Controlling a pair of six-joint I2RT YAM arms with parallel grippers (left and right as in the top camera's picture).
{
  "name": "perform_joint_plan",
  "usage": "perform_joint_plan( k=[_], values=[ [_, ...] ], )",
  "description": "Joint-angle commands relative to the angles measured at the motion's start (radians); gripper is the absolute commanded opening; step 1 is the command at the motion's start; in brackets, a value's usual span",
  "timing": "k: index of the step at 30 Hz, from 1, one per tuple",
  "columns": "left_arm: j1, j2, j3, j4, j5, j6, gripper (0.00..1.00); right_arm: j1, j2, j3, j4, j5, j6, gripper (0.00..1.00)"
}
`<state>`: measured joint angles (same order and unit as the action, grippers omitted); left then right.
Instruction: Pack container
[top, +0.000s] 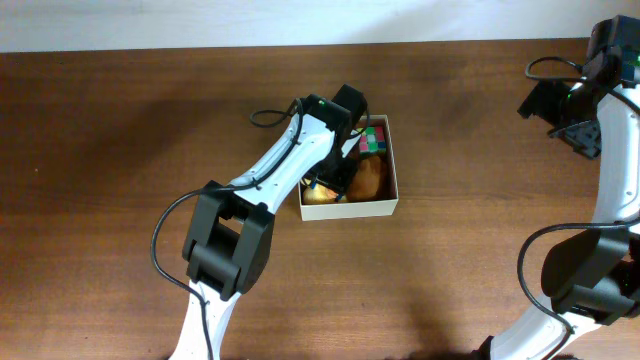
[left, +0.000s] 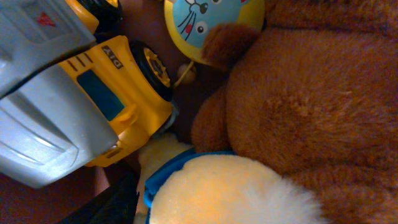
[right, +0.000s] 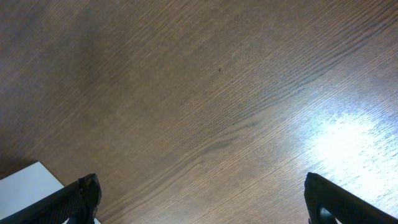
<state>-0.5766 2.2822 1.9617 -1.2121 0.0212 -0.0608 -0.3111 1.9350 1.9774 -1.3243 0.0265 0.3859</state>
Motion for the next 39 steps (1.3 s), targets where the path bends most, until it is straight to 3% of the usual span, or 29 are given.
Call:
perform_joint_plan(
  k=[1, 24, 39],
  values=[
    [-0.003, 0.023, 0.027, -0.008, -0.003, 0.006, 0.64, -0.003, 0.003, -0.003, 0.000, 0.012, 0.005, 0.99],
    [-0.003, 0.023, 0.182, -0.143, -0.003, 0.009, 0.64, -0.003, 0.003, -0.003, 0.000, 0.012, 0.005, 0.99],
    [-0.002, 0.023, 0.372, -0.310, -0.004, 0.032, 0.64, -0.003, 0.003, -0.003, 0.000, 0.012, 0.005, 0.99]
  ],
)
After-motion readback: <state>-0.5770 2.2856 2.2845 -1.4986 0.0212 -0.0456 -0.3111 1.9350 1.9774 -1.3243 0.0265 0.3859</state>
